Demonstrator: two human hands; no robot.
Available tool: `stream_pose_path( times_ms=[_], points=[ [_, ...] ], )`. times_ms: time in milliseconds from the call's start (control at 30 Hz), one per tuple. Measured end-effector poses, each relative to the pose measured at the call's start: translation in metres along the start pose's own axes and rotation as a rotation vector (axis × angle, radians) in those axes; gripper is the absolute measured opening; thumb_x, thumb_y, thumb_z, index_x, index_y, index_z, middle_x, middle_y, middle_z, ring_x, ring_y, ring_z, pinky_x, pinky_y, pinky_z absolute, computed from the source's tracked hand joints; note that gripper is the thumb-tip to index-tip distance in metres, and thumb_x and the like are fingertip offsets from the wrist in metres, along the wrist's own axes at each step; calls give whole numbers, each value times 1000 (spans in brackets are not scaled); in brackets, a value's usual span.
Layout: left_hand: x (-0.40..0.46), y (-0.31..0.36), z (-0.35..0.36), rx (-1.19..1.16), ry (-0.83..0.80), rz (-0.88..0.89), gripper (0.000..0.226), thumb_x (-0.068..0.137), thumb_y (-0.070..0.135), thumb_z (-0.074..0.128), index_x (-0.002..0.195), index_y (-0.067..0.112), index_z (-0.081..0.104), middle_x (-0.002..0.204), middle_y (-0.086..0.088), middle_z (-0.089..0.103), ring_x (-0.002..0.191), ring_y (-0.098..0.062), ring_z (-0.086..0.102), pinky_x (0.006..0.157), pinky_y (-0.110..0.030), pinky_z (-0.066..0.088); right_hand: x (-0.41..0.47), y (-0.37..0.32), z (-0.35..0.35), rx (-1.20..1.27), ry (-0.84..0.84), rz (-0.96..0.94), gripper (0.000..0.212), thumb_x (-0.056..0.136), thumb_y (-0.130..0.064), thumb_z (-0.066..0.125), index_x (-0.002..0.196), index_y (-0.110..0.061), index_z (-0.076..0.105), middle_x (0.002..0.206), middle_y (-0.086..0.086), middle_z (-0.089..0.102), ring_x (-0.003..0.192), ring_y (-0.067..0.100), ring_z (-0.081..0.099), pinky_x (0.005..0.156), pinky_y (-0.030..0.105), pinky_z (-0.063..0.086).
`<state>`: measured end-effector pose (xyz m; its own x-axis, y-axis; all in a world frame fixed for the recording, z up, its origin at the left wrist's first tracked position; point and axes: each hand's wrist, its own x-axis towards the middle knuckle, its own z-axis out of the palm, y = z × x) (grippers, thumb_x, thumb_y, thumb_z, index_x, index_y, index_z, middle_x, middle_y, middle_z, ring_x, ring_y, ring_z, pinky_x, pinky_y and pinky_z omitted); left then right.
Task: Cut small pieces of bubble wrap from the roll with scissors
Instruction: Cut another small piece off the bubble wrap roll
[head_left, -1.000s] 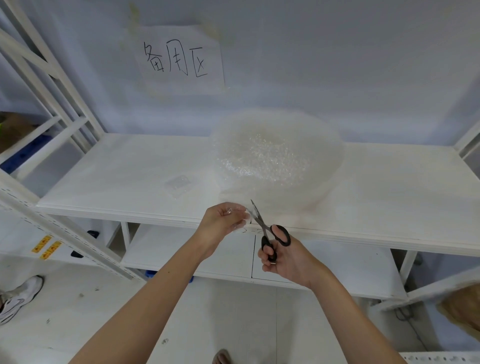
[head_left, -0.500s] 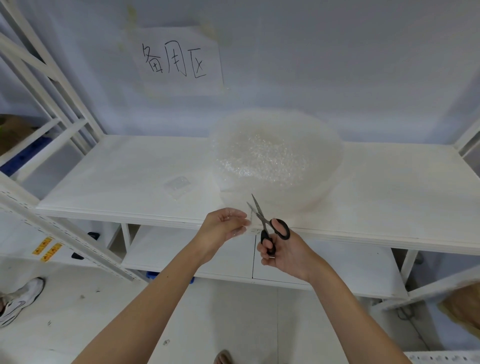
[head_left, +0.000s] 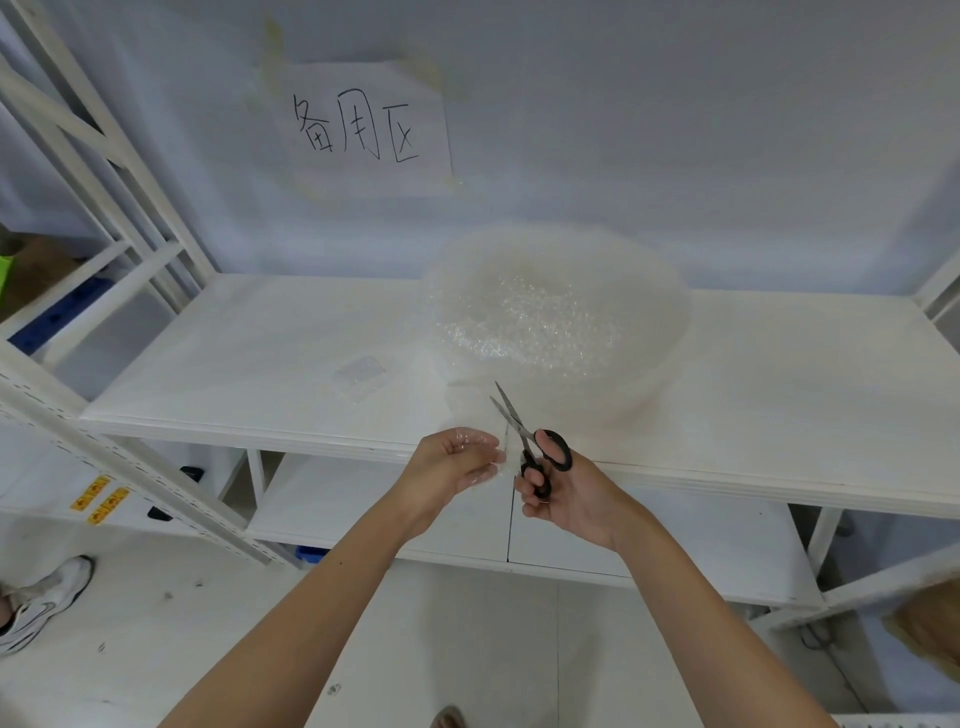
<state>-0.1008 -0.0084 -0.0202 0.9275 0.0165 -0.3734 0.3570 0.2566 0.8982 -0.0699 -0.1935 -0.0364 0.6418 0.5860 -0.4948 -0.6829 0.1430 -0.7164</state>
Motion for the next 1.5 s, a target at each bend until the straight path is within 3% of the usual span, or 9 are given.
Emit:
stream_pose_path(
  times_ms=[200, 433, 700, 1000, 1267, 1500],
  points=[
    [3, 1, 0, 24, 5, 6, 10, 89, 1, 65, 99, 2, 68, 90, -13, 74, 80, -14, 71, 73, -18, 55, -1, -2, 2, 69, 65, -56, 35, 76, -37, 67, 62, -14, 43, 64, 3, 40, 56, 17, 32, 63, 29, 36],
    [5, 4, -5, 67, -12, -15, 10, 89, 2, 65, 99, 2, 67, 89, -13, 74, 83, -18, 70, 75, -20, 55, 0, 2, -1, 50, 49, -42, 38, 79, -38, 65, 62, -12, 45, 66, 5, 40, 55, 16, 36, 63, 27, 36],
    [11, 13, 0, 54, 43, 4, 20, 93, 20, 64, 106, 6, 71, 104, -12, 74, 84, -21, 68, 77, -25, 57, -2, 0, 1, 12, 52, -55, 37, 77, -38, 67, 62, -12, 46, 64, 4, 41, 55, 16, 36, 64, 29, 37],
    [15, 4, 4, 128, 131, 42, 22, 95, 19, 62, 95, -2, 70, 79, -10, 70, 71, -17, 61, 72, -24, 58, 0, 4, -1, 24, 4, -3, 43, 82, -47, 62, 60, -12, 49, 66, 5, 45, 58, 18, 38, 65, 30, 43],
    [12, -2, 2, 129, 108, 30, 20, 94, 17, 63, 94, -2, 70, 76, -8, 69, 66, -12, 63, 67, -20, 55, 8, 2, 9, 78, 24, 11, 40, 80, -48, 64, 73, -13, 46, 64, 2, 45, 58, 18, 40, 67, 32, 41],
    [12, -3, -3, 122, 115, 24, 22, 94, 19, 64, 96, -2, 70, 77, -7, 69, 66, -12, 63, 67, -19, 55, 9, 4, 11, 99, 43, 1, 39, 76, -43, 68, 64, -12, 48, 61, 3, 46, 57, 18, 38, 65, 29, 40]
  ],
)
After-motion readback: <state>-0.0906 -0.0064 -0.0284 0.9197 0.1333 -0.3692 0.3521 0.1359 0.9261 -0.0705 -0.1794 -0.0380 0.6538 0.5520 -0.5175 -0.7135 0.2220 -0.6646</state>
